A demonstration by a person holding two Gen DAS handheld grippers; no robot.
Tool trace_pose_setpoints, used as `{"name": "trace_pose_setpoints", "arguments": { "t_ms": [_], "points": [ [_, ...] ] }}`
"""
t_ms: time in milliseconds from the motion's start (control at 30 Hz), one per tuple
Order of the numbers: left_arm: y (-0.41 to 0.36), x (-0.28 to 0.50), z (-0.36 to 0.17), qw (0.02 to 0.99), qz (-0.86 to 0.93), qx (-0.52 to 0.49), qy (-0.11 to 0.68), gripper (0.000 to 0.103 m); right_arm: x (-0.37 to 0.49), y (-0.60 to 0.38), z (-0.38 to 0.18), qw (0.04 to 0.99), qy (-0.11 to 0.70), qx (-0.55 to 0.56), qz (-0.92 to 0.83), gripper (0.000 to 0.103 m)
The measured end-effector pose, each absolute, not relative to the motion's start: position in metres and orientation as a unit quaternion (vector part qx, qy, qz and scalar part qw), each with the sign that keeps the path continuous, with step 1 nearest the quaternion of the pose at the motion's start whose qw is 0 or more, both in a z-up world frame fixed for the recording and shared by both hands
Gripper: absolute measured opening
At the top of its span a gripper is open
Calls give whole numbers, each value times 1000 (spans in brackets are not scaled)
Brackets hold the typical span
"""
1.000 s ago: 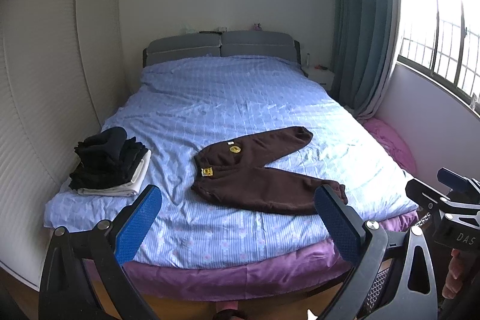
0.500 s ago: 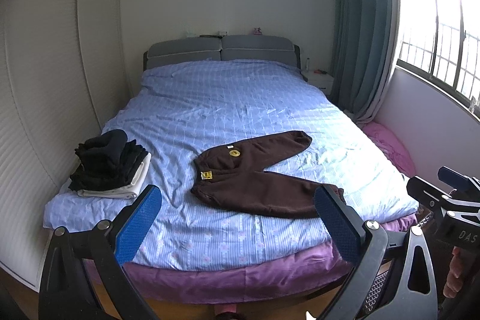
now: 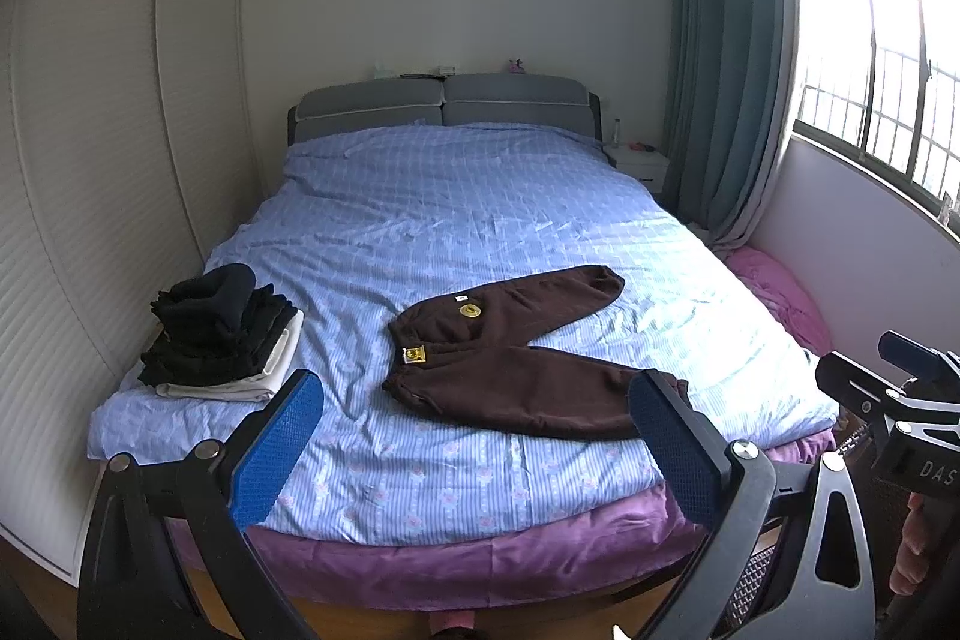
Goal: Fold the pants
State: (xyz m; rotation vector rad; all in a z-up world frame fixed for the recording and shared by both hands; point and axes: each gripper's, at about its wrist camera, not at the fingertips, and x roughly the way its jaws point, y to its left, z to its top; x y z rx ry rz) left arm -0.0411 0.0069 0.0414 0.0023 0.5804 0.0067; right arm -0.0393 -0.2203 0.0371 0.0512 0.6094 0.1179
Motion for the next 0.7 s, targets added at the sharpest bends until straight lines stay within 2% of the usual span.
{"name": "trace_pose_setpoints", "arguments": {
  "t_ms": [700],
  "points": [
    [10,-35,39,956,10,0,292,103,-38,-218,38,951,304,22,59,103]
  ]
}}
